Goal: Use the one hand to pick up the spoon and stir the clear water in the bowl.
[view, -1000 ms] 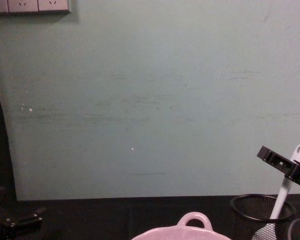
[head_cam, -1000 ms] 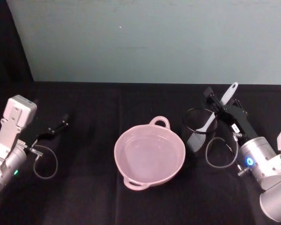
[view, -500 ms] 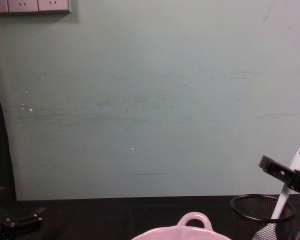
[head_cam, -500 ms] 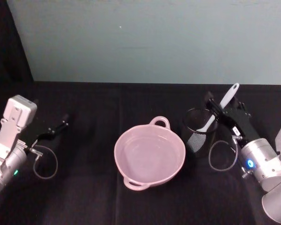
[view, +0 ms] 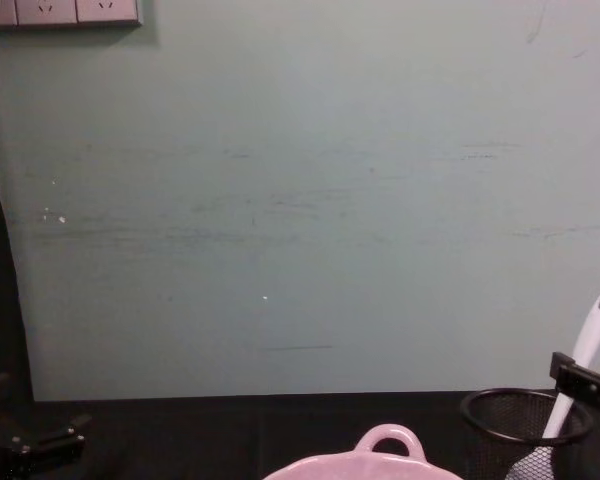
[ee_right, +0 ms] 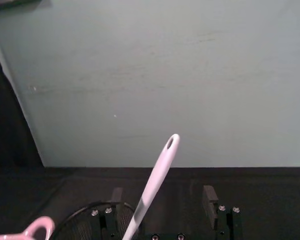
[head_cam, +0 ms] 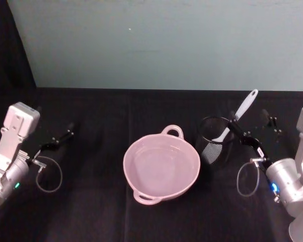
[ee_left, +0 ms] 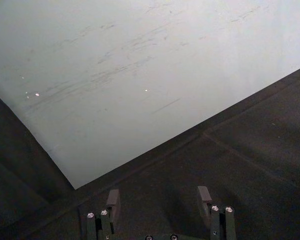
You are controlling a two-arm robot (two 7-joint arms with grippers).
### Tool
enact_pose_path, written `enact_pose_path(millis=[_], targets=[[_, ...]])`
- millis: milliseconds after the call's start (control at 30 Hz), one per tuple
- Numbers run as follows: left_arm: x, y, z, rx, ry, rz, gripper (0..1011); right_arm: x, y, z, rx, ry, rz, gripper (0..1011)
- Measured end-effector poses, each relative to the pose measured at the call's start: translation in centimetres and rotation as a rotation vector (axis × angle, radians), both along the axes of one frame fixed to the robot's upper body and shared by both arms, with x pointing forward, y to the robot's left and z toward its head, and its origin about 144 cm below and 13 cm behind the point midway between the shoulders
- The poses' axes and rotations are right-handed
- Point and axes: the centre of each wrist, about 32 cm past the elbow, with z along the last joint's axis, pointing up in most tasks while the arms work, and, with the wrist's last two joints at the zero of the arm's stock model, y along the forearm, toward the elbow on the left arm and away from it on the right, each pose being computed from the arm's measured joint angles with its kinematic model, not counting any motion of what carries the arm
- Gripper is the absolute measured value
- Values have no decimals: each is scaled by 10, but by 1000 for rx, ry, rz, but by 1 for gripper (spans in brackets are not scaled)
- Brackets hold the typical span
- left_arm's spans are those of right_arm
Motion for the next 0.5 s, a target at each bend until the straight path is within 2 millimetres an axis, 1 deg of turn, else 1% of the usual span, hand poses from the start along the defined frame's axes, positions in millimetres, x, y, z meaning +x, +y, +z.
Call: enact_pose_path(millis=[300,400,500], targets=[[0,0,0,0,0,0,1005,-27,0,4,-65,-16,6,1002],[0,0,0,0,0,0,1005,-41,-3,5,-75,-25,-2,1002],[0,0,0,0,0,0,1005,-51,-5,4,-79,-40,-8,1003]])
